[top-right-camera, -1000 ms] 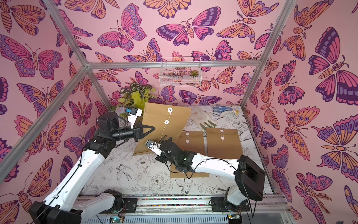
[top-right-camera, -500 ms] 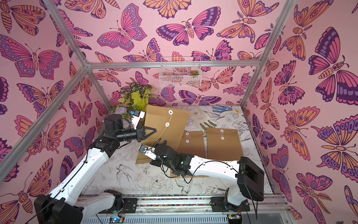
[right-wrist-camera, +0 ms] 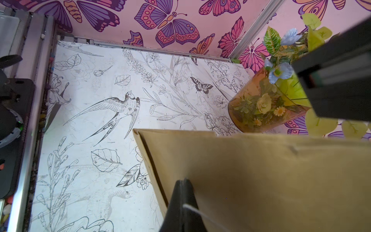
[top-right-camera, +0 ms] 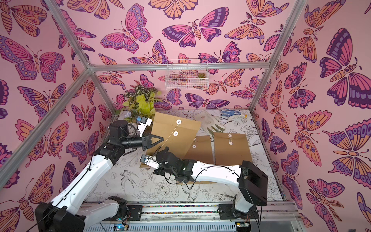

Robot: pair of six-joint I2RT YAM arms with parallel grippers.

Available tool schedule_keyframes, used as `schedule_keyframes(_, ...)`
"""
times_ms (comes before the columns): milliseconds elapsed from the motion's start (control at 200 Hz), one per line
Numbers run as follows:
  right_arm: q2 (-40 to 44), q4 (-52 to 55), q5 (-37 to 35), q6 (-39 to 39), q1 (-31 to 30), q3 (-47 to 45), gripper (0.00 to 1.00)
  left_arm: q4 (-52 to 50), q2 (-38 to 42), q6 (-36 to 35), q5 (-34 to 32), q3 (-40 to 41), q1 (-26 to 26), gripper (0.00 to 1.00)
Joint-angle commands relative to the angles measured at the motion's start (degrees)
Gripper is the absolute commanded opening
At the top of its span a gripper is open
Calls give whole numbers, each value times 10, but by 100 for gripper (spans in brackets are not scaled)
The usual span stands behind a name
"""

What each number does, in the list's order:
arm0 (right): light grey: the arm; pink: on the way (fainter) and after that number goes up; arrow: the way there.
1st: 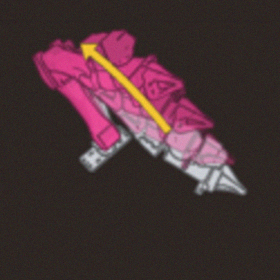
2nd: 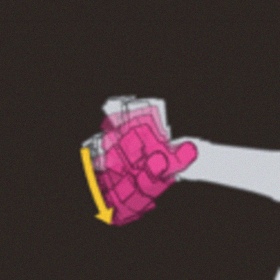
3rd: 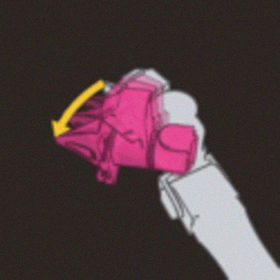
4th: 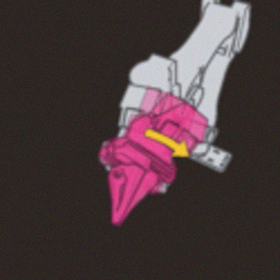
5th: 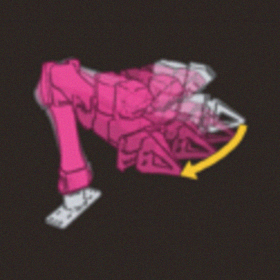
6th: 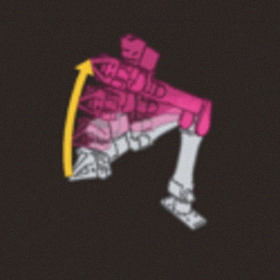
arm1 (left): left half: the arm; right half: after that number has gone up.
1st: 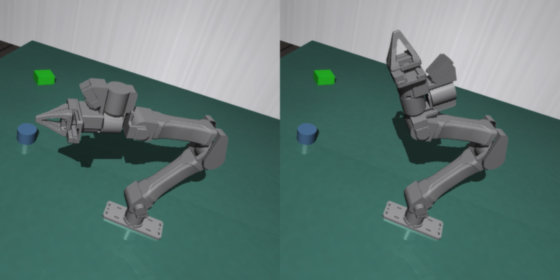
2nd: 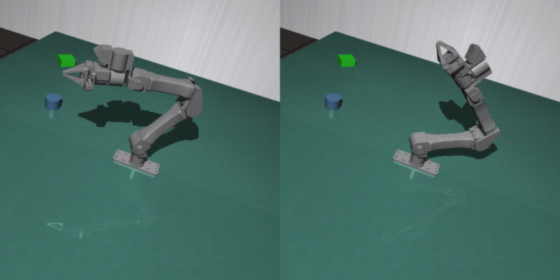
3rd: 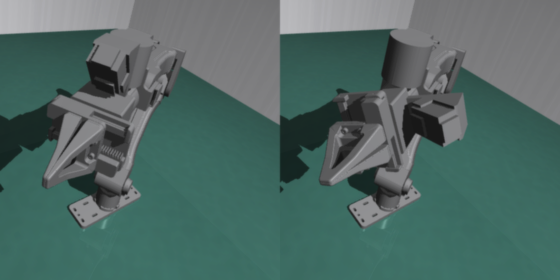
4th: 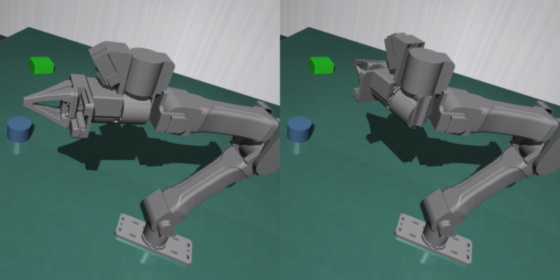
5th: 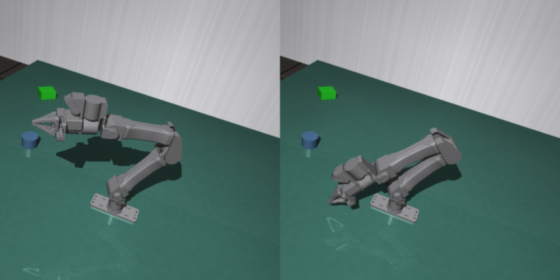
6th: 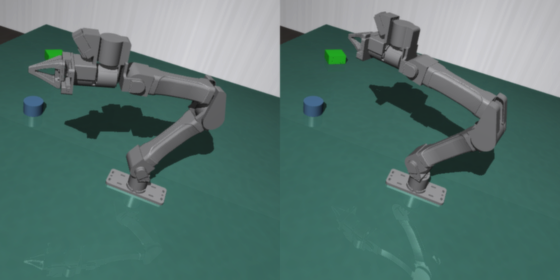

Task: Close the mouth of the file bag
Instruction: Close the file bag.

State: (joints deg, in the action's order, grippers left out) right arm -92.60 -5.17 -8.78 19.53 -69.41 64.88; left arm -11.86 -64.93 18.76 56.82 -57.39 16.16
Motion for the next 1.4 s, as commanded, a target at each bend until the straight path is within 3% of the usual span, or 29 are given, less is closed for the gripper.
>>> schedule_keyframes(0, -16, 13, 11, -7, 0, 6, 0, 23, 16, 8, 34, 2, 4, 0)
schedule_keyframes(426, 1, -13, -4, -29, 39, -45, 0, 32, 13, 18, 57, 0, 5, 0)
schedule_keyframes(766, 55, -49, 24, -77, 101, -100, 0, 160, 0, 148, 48, 31, -6, 0)
schedule_keyframes(936, 90, -56, 35, -104, 115, -115, 0, 178, 4, 173, 26, 42, -19, 0)
schedule_keyframes(1397, 225, -91, 44, -205, 118, -153, 0, 173, 13, 218, -105, 75, -23, 0)
